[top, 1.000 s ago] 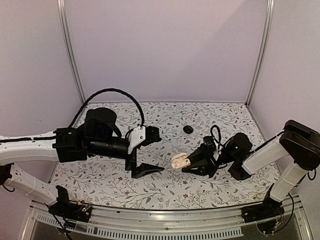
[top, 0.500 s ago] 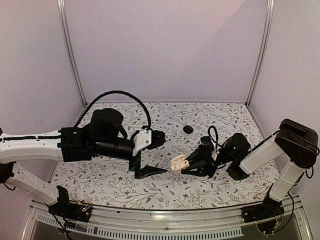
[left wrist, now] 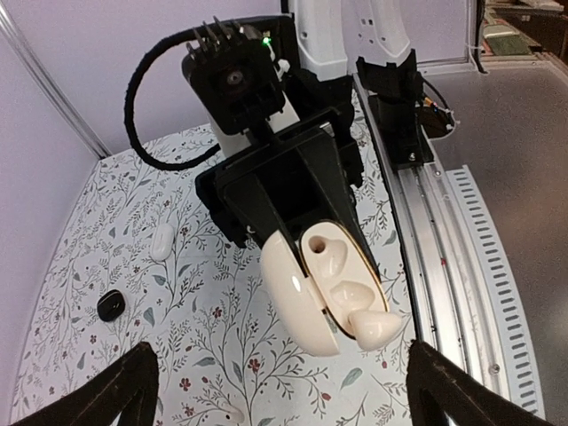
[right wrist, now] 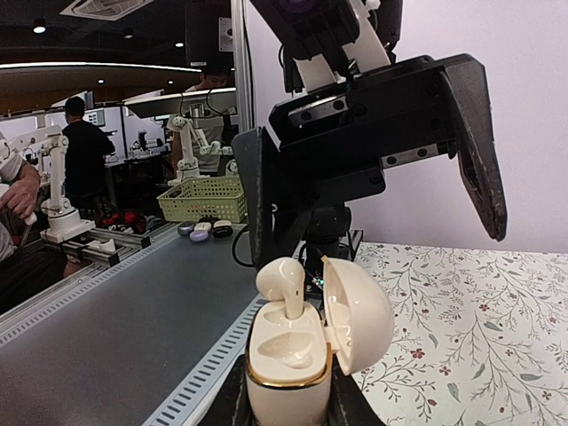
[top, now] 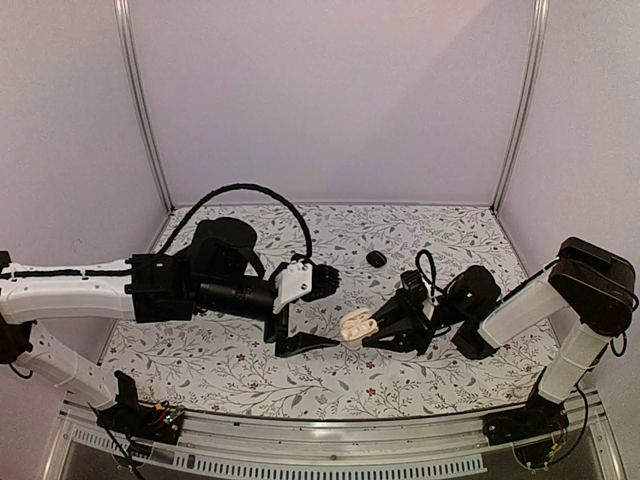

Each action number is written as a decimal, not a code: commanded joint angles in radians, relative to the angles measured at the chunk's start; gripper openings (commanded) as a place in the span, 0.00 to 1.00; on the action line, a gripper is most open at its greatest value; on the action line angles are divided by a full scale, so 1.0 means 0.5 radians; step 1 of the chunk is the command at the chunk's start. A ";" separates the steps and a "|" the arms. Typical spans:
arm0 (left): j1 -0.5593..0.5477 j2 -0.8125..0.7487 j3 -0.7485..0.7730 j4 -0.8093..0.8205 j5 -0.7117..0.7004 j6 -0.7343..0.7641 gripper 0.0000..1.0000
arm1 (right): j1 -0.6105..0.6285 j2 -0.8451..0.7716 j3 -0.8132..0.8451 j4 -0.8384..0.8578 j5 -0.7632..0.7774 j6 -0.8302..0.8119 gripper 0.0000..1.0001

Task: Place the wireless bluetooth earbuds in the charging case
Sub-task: Adjust the left earbud in the left side groove of the charging case.

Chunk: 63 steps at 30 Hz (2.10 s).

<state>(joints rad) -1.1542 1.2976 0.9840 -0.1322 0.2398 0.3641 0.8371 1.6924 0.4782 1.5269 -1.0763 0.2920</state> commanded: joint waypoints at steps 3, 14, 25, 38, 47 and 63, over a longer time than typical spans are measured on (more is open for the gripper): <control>-0.024 0.028 0.079 0.012 0.036 0.029 0.96 | -0.008 0.022 0.045 0.060 -0.010 0.006 0.00; -0.024 0.064 0.112 0.012 0.036 0.017 0.94 | -0.008 0.025 0.047 0.046 -0.013 0.001 0.00; -0.023 0.132 0.168 0.002 0.027 0.023 0.89 | -0.002 0.021 0.051 0.039 -0.016 -0.001 0.00; -0.013 0.213 0.212 0.021 -0.012 -0.048 0.81 | 0.039 0.025 0.079 -0.062 -0.007 -0.065 0.00; 0.019 0.241 0.221 0.061 0.079 -0.079 0.80 | 0.075 0.044 0.099 -0.071 -0.025 -0.069 0.00; 0.101 0.300 0.224 0.186 0.258 -0.180 0.80 | 0.111 0.060 0.111 -0.077 -0.038 -0.081 0.00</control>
<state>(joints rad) -1.1324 1.4361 1.0668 -0.1093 0.3477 0.3035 0.8707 1.7077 0.5175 1.4853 -1.0718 0.2646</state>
